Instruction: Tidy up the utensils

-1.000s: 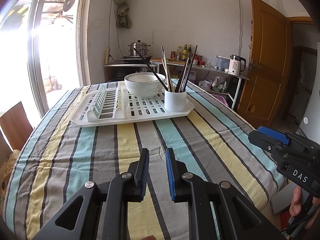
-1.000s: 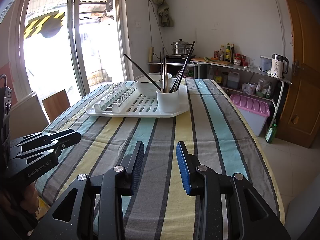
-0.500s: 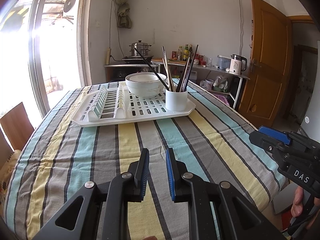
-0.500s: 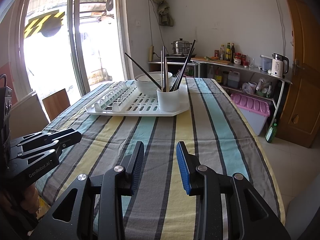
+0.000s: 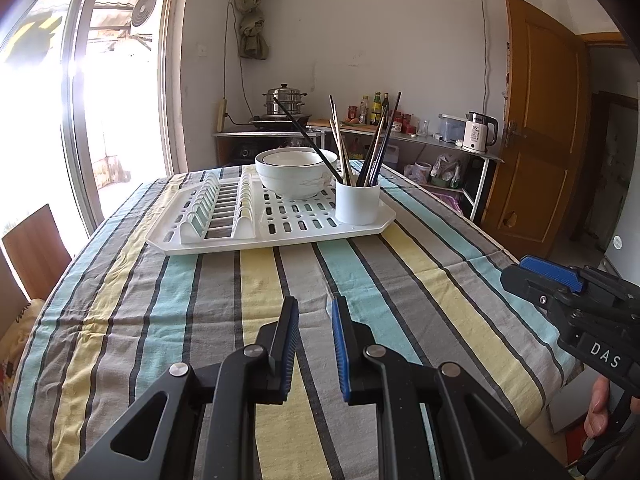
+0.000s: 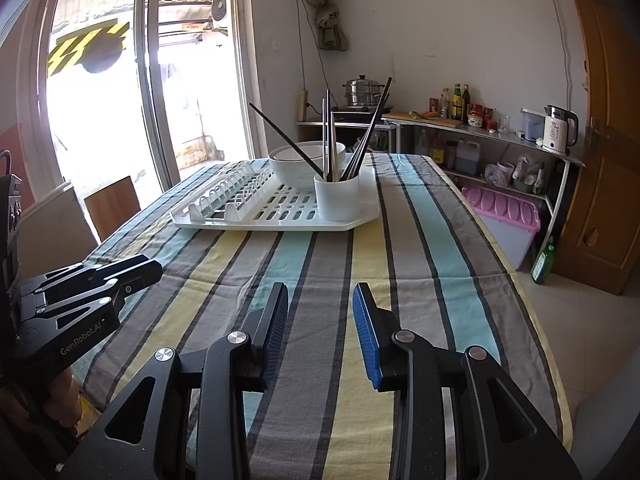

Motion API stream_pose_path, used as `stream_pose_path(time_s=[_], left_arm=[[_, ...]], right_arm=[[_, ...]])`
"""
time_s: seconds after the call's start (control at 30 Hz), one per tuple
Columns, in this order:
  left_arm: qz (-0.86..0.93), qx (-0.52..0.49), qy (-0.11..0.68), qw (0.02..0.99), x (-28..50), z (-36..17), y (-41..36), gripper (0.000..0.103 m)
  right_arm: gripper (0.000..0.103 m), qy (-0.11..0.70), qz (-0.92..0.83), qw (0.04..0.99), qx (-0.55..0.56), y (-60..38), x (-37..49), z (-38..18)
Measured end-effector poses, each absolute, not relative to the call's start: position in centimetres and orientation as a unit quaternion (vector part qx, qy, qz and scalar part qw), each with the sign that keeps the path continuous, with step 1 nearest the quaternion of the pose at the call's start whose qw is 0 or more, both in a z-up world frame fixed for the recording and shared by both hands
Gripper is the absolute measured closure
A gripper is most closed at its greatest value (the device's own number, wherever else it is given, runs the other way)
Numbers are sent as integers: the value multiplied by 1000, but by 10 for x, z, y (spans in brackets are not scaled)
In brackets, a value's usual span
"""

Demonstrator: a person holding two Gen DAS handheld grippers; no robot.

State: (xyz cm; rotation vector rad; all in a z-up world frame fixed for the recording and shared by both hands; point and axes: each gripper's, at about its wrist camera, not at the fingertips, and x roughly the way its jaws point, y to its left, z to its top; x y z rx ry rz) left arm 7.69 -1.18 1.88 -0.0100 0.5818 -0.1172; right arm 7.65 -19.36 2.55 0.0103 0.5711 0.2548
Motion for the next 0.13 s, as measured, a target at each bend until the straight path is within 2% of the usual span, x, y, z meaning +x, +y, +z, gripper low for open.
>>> stream_pose_path(time_s=[0.13], left_arm=[[-56,-6,287,956,78,19,-12,86]], right_arm=[[68,281,125,951,5,-194,77,26]])
